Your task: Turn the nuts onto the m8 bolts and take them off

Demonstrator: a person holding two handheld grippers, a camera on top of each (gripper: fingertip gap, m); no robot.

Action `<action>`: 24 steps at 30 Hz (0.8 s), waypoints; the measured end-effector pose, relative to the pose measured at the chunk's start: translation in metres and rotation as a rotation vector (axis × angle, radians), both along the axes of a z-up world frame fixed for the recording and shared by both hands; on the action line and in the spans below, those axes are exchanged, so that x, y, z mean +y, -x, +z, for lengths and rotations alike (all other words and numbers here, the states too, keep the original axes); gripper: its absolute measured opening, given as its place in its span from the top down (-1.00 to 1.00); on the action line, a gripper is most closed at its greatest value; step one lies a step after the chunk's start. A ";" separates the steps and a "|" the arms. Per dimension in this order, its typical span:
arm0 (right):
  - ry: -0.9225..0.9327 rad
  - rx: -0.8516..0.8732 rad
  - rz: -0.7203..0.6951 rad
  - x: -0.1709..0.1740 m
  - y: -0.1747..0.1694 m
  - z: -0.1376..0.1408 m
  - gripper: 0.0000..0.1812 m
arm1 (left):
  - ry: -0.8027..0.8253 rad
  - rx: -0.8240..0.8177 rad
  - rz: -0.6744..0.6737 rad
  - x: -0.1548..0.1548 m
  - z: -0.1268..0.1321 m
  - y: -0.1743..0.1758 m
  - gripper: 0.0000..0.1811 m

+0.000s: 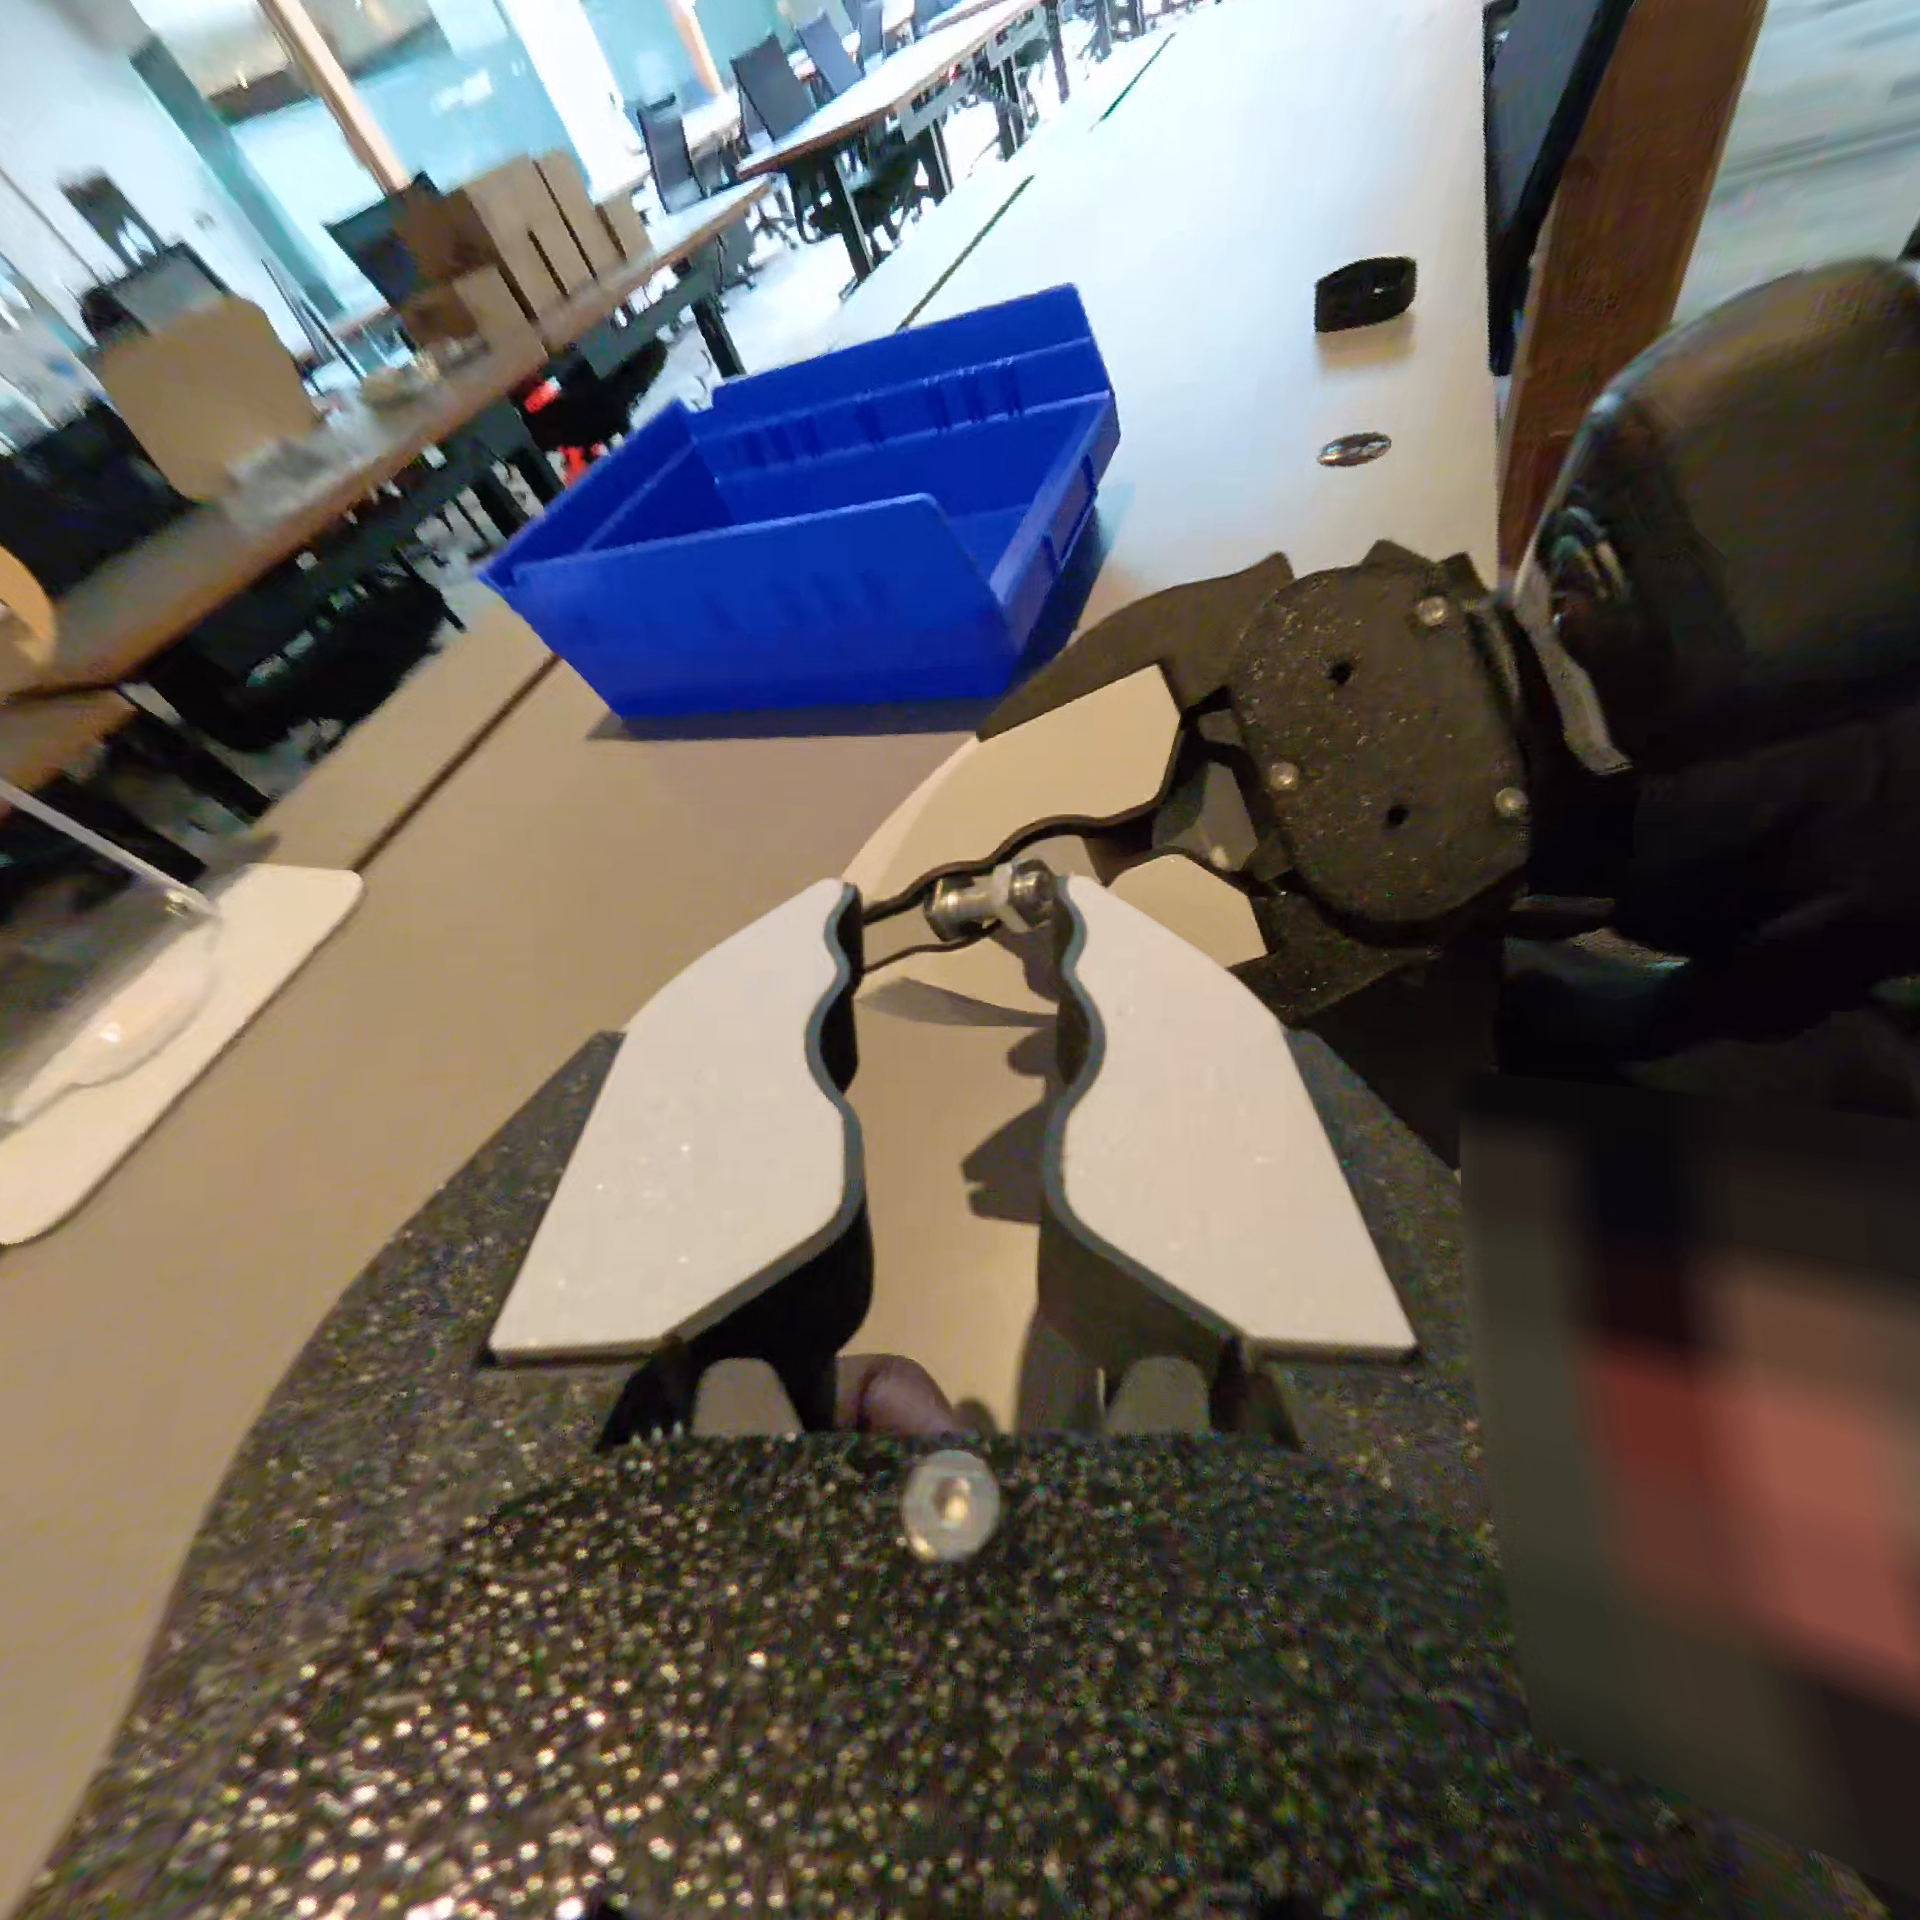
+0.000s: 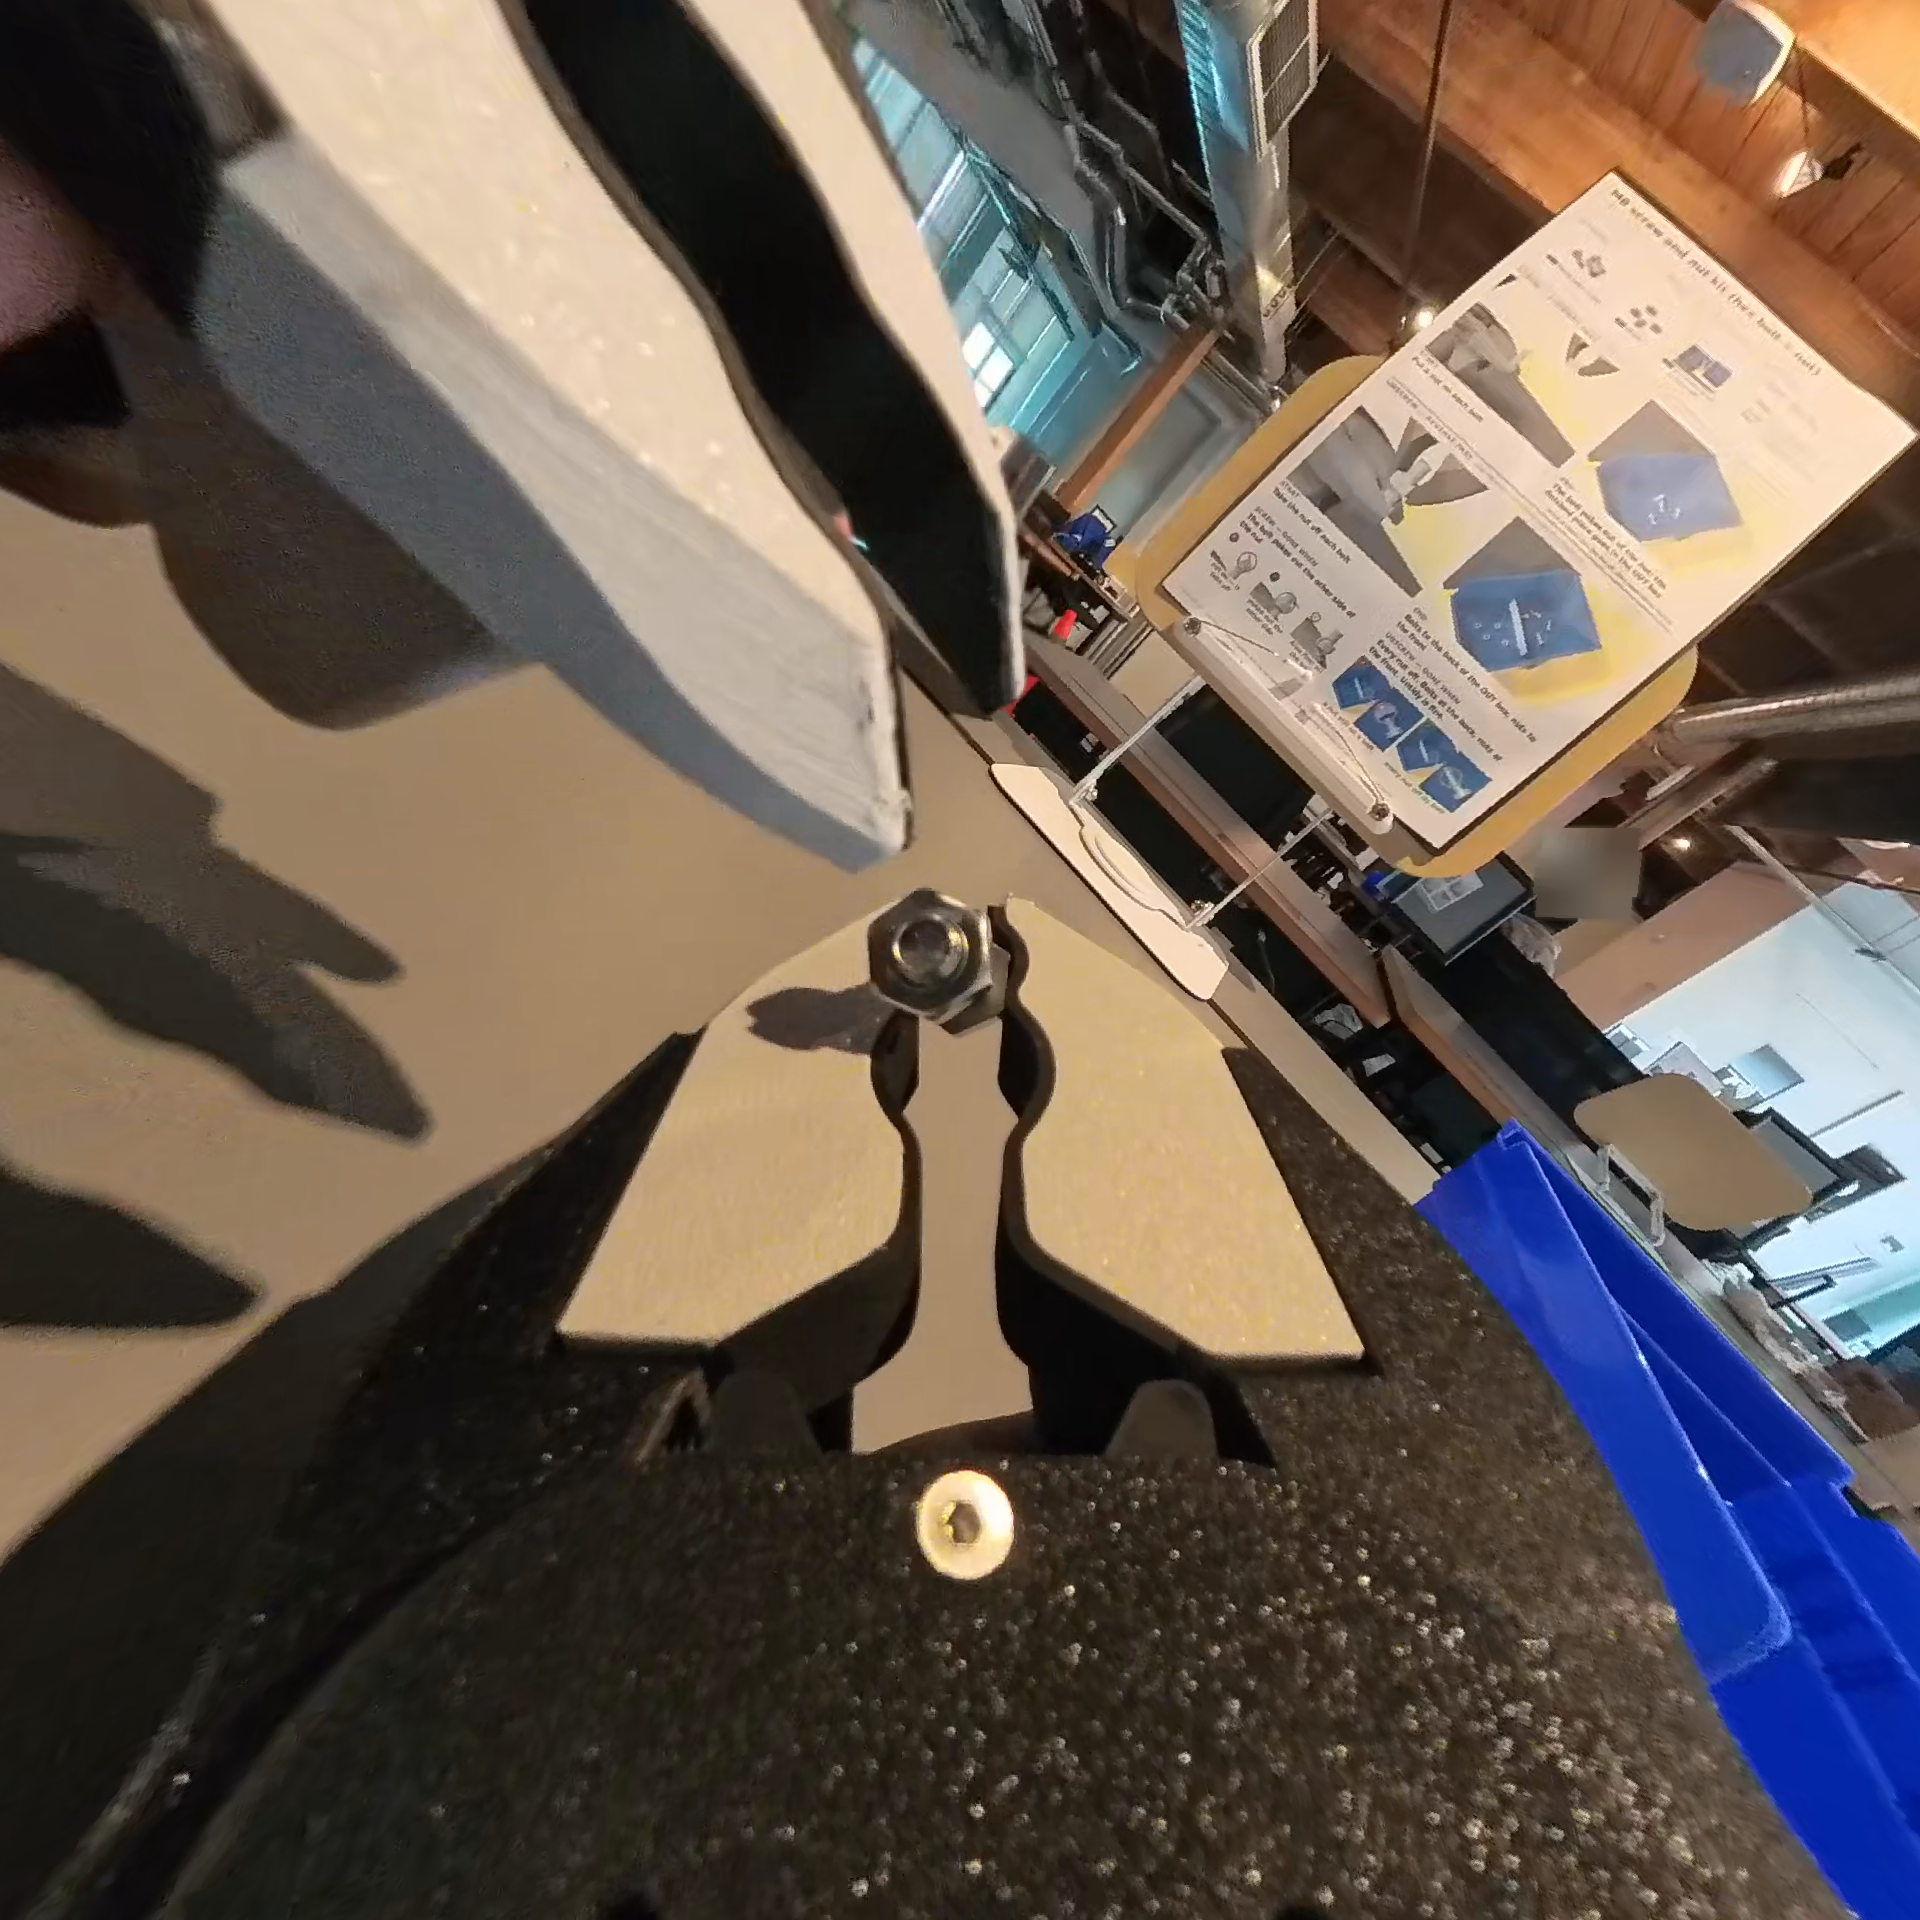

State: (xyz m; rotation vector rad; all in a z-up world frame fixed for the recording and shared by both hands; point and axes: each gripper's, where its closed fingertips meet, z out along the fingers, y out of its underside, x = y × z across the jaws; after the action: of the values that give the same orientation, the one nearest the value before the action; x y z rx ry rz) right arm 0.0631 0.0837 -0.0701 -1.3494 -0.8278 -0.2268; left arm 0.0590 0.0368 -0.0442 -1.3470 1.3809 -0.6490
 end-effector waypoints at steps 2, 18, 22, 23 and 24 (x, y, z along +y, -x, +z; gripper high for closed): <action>0.003 0.002 -0.002 0.001 0.000 0.000 0.89 | 0.040 0.019 0.000 -0.002 -0.004 -0.001 0.63; 0.005 -0.002 -0.003 0.002 0.001 -0.001 0.90 | -0.193 0.091 0.005 -0.004 -0.017 -0.016 0.86; 0.003 0.027 0.002 0.001 -0.001 0.002 0.89 | -0.092 0.029 0.000 -0.001 -0.008 -0.009 0.85; 0.003 0.040 0.007 0.000 -0.002 0.003 0.89 | -0.068 0.014 -0.004 -0.001 -0.006 -0.008 0.85; 0.004 0.050 0.011 0.000 -0.002 0.004 0.89 | -0.048 0.002 -0.010 0.000 -0.005 -0.008 0.87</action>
State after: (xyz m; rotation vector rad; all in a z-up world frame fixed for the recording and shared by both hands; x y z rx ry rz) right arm 0.0654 0.0834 -0.0663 -1.3487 -0.7942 -0.1820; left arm 0.0674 0.0364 -0.0492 -1.3033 1.3973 -0.6176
